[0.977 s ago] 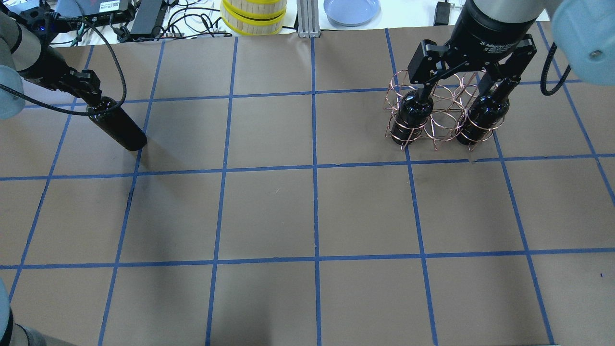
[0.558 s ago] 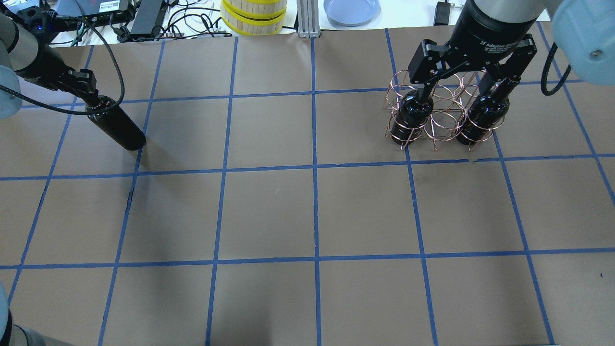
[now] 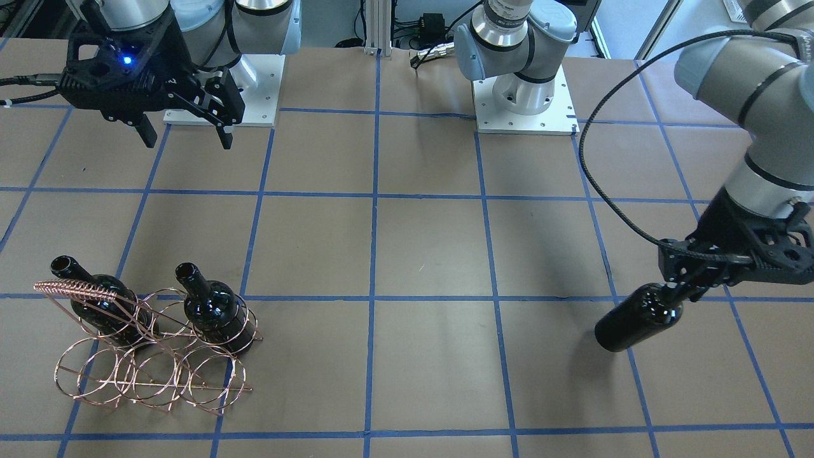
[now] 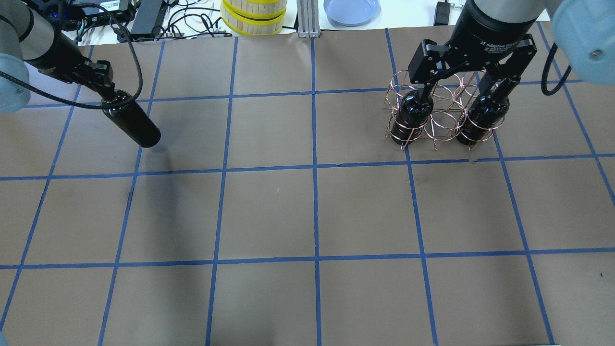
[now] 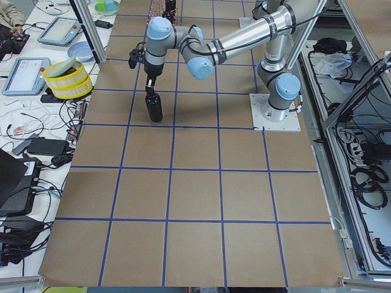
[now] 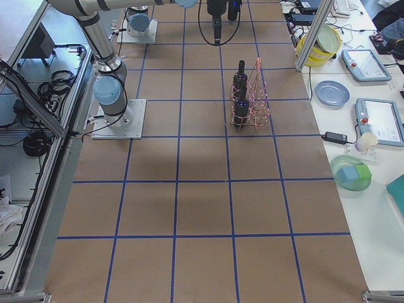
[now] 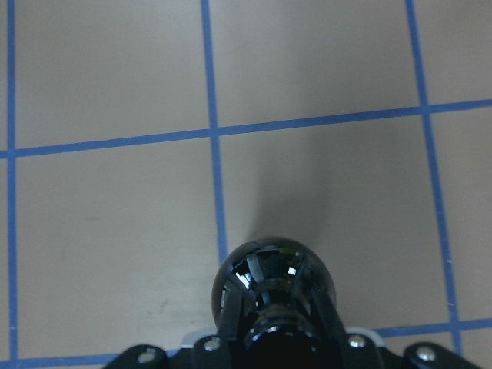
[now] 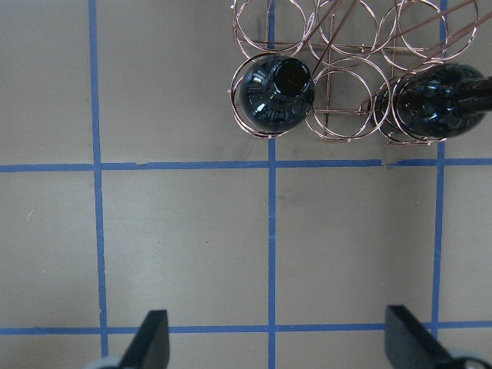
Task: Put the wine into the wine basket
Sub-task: 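Carry the upright bottle with the left gripper toward the table center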
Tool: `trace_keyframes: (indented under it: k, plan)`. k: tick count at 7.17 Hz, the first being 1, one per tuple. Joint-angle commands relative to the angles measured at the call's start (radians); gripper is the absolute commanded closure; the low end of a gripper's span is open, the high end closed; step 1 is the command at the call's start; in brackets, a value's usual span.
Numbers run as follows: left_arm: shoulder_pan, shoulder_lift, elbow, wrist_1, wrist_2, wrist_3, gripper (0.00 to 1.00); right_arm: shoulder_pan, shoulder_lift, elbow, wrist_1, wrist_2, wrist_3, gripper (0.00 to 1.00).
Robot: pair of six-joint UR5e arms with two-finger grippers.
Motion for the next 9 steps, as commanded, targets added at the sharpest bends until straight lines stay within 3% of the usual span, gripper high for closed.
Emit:
trace_keyframes:
  k: [1, 5, 9]
  plan:
    - [-0.193, 0.080, -0.010, -0.088, 0.002, -0.236, 0.93, 0.000, 0.000, 0.000, 0.000, 0.000, 0.000, 0.00]
    - [-0.543, 0.208, -0.156, -0.077, 0.001, -0.508, 1.00, 0.000, 0.000, 0.000, 0.000, -0.002, -0.002, 0.00]
    - [-0.742, 0.180, -0.223, -0.001, 0.115, -0.644, 1.00, 0.000, 0.000, 0.000, 0.000, -0.002, 0.000, 0.00]
